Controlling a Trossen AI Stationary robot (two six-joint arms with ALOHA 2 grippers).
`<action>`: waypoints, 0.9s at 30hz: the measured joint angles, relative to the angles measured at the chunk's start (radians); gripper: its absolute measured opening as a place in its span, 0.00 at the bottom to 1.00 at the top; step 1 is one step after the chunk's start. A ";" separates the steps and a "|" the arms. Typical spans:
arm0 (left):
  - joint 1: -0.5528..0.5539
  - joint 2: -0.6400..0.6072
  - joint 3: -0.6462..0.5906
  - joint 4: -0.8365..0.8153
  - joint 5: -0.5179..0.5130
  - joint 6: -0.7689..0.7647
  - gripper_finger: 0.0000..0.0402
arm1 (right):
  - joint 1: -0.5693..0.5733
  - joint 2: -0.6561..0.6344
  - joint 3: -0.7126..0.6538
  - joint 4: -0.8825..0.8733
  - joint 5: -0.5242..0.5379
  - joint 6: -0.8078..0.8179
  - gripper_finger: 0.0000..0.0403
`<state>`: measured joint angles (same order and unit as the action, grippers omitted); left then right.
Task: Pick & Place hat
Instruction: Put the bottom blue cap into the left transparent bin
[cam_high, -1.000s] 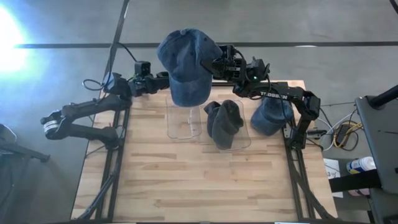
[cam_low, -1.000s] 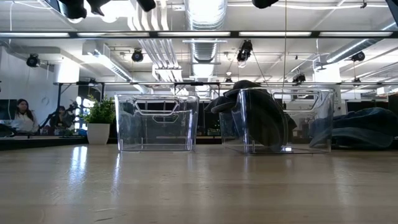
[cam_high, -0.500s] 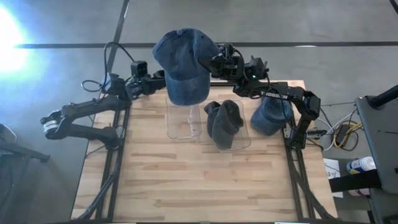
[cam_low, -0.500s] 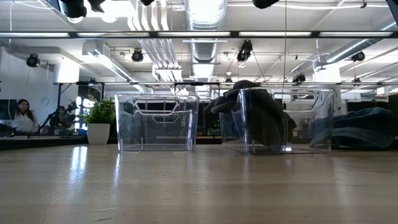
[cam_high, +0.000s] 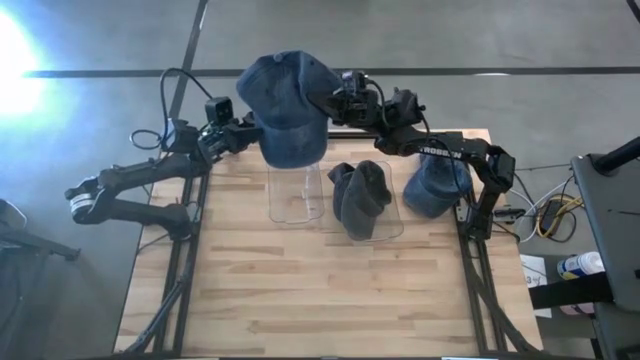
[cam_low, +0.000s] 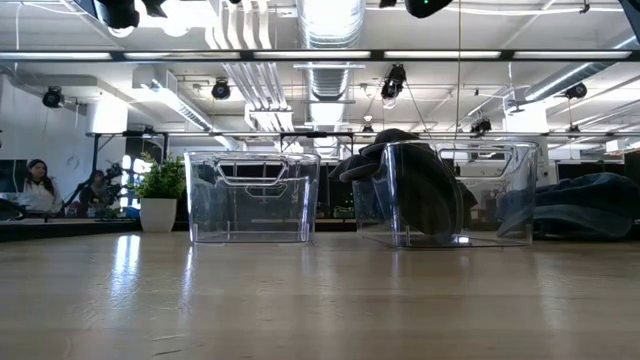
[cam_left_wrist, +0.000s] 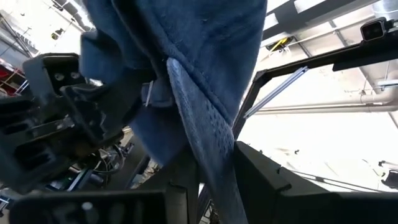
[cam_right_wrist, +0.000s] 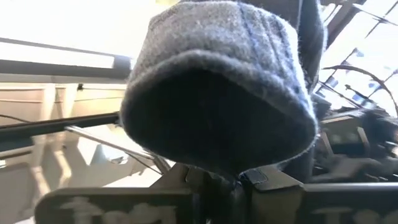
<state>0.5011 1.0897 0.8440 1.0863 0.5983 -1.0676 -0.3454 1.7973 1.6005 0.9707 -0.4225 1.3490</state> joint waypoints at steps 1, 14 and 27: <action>0.000 0.000 0.000 0.002 -0.001 0.000 0.22 | 0.000 0.000 0.000 -0.014 0.000 -0.008 0.07; -0.001 0.002 0.000 -0.043 0.012 0.028 0.07 | -0.001 0.000 0.000 -0.076 0.002 -0.032 0.07; 0.037 -0.024 0.000 -0.115 -0.007 0.048 0.02 | -0.027 -0.006 -0.006 -0.126 -0.166 -0.003 0.34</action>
<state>0.5383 1.0654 0.8440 0.9710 0.5913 -1.0200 -0.3727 1.7913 1.5946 0.8446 -0.5889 1.3461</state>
